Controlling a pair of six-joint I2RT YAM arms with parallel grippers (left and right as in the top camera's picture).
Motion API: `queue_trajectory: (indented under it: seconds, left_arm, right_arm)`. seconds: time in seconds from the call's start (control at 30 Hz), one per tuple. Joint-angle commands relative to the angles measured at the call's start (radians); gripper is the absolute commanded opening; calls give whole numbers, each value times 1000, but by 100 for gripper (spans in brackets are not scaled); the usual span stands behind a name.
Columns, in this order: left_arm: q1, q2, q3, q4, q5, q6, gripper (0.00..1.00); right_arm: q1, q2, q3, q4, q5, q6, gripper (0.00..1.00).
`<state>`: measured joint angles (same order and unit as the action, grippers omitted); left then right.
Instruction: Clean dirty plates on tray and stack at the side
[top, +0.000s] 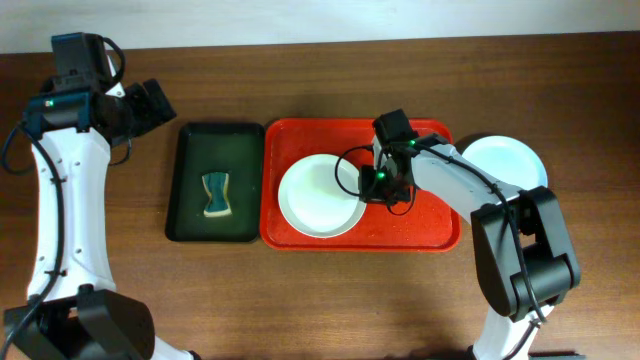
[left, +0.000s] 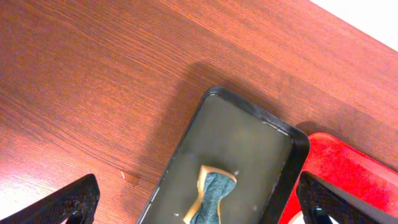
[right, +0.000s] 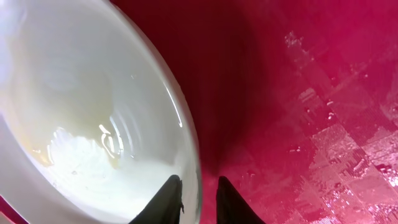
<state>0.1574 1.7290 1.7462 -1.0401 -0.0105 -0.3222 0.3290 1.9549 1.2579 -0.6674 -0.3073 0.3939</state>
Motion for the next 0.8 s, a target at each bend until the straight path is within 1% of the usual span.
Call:
queue_trajectory:
  seconds: [0.0,0.07,0.43,0.5,0.53,0.6,0.63,0.77]
  left_arm:
    - [3,5,-2,-2,7,-14,99]
    - [3,5,-2,-2,7,-14,99]
    - [0,5,-2,-2,7,-14,99]
    - [1,5,-2,-2,7,-14,100]
    - [1,5,-2,-2,7,-14,99]
    - [1,5,-2,-2,7,-14,99]
    - [0,5,-2,-2,7,-14,99]
    - [0,5,-2,-2,7,-14,99]
  right_arm:
    - [6,-16,-16,2,5,3,12]
    - [6,-16,-26,-1,5,3,4]
    - [6,-16,-71,21,5,3,5]
    - [5,-16,-70,26,5,3,11]
    - [5,-16,-70,25,4,3,11]
    - [5,-17,-70,25,2,3,7]
    - [5,-17,-68,24,-9,3,4]
    - [3,-17,-27,4,-24,6,4]
